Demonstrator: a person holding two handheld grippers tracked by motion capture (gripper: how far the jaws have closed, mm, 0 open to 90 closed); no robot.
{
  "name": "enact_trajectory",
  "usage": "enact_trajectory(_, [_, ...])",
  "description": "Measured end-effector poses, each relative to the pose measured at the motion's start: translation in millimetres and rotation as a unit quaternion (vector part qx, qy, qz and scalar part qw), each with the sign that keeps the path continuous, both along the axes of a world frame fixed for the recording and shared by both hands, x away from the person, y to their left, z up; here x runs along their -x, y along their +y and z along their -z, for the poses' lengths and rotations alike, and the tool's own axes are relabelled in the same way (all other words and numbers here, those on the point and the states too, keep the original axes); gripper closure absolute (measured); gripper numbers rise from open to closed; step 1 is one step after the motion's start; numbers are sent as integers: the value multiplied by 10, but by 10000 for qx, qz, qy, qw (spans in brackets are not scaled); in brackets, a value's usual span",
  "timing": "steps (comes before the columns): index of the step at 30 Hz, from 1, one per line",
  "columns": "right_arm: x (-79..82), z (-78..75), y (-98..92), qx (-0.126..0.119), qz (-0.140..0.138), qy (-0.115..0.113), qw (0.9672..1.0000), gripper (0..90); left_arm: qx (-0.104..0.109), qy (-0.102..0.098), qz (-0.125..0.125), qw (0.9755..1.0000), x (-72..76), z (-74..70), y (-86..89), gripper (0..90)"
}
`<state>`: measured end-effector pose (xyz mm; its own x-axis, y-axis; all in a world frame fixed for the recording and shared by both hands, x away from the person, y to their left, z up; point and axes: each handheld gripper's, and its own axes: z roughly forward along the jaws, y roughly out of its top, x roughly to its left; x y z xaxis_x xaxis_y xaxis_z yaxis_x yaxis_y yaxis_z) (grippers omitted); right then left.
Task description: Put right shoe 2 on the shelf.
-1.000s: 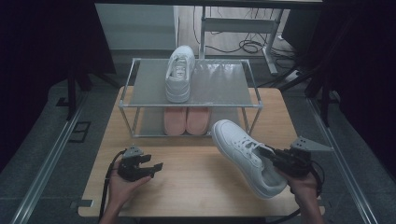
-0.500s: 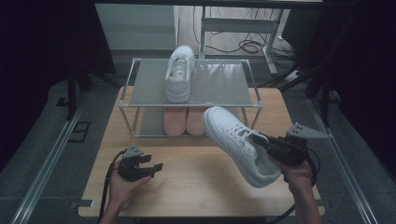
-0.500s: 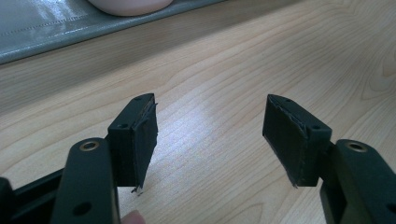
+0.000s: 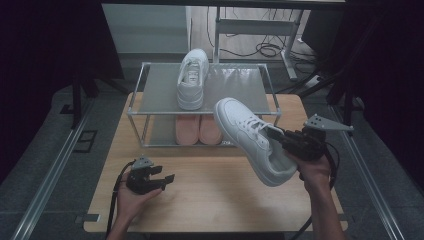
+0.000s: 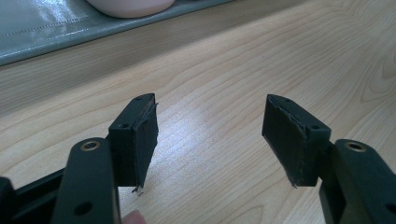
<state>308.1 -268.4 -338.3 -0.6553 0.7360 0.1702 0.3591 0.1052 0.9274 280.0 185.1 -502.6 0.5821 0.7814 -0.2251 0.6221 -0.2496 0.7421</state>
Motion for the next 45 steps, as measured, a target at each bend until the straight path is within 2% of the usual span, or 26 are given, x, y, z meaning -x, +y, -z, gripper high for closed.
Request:
enact_trajectory(5, [-140, -103, 47, -61, 225, -26, 9997, 822, 8, -20, -10, 10000, -1, 3, 0, 364])
enact_trajectory(15, [-474, -307, 198, -75, 454, 44, 9989, 822, 11, -24, 2, 10000, -2, 4, 4, 364])
enact_trajectory(18, [-553, -336, 249, -86, 584, 28, 9983, 822, 5, -24, 1, 10000, -5, 8, 4, 364])
enact_trajectory(24, [-743, -394, 326, -98, 711, 134, 9973, 822, 19, -27, 3, 10000, -4, 7, 5, 364])
enact_trajectory(31, [-1007, -494, 415, -113, 979, 245, 9948, 821, 40, -38, 7, 10000, -5, 5, 14, 364])
enact_trajectory(39, [-1232, -585, 524, -144, 1161, 389, 9924, 821, 46, -38, 23, 10000, -7, 6, 18, 364])
enact_trajectory(45, [-1392, -606, 615, -174, 1418, 502, 9885, 819, 45, -79, 29, 10000, -8, -3, 36, 364])
